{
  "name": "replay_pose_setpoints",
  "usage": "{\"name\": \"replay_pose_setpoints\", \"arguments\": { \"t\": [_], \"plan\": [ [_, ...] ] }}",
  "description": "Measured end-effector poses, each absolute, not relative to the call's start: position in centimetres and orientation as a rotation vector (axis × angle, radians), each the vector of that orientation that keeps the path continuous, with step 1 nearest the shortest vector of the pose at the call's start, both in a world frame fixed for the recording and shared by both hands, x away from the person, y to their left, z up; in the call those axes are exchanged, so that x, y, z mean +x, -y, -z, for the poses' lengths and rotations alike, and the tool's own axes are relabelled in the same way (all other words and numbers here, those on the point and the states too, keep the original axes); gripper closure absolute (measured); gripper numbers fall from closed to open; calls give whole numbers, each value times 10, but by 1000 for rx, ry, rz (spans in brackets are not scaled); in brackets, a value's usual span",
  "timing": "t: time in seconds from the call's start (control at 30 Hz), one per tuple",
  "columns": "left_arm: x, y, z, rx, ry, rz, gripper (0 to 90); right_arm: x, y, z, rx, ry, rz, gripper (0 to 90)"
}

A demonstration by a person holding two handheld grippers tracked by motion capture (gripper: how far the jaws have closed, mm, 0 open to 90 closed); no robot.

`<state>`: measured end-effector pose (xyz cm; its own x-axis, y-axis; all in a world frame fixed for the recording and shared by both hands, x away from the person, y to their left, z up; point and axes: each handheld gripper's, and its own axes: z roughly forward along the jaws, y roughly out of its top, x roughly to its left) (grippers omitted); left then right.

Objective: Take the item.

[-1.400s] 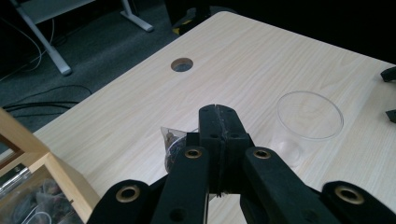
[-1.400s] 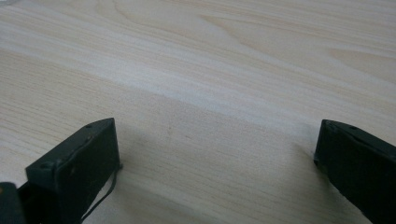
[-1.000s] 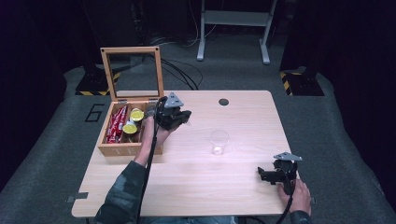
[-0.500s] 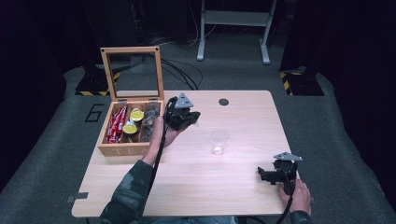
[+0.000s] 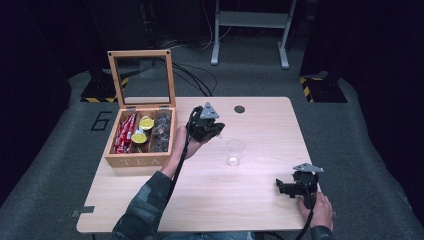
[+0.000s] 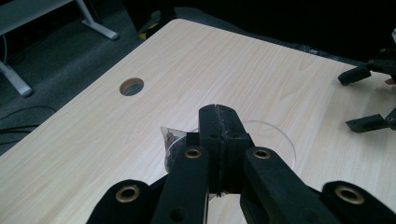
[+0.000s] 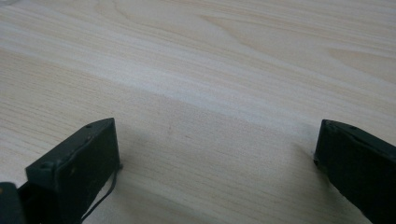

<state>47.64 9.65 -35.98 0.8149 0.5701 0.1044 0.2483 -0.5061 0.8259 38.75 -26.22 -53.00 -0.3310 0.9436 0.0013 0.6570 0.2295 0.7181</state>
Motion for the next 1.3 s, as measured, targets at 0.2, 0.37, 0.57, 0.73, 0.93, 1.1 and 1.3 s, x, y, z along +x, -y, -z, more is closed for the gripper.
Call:
{"name": "replay_pose_setpoints", "arguments": {
  "t": [0.2,0.37,0.57,0.73,0.93,1.1,1.3],
  "plan": [
    [478,-86,366,2113,-589,-440,897,388,262,530,1471,-2072,-878,0],
    [478,-77,372,2119,-580,-425,897,388,262,530,1470,-2072,-878,0],
    [479,-68,376,2127,-562,-403,896,388,262,530,1470,-2072,-878,0],
    [479,-62,381,2132,-558,-396,895,388,262,530,1470,-2072,-878,0],
    [480,-54,391,2150,-552,-376,895,388,262,530,1470,-2072,-878,0],
    [481,-49,397,2164,-542,-360,895,388,262,530,1470,-2072,-878,0],
    [482,-45,404,2175,-543,-344,894,388,262,530,1470,-2072,-878,0]
  ]
}}
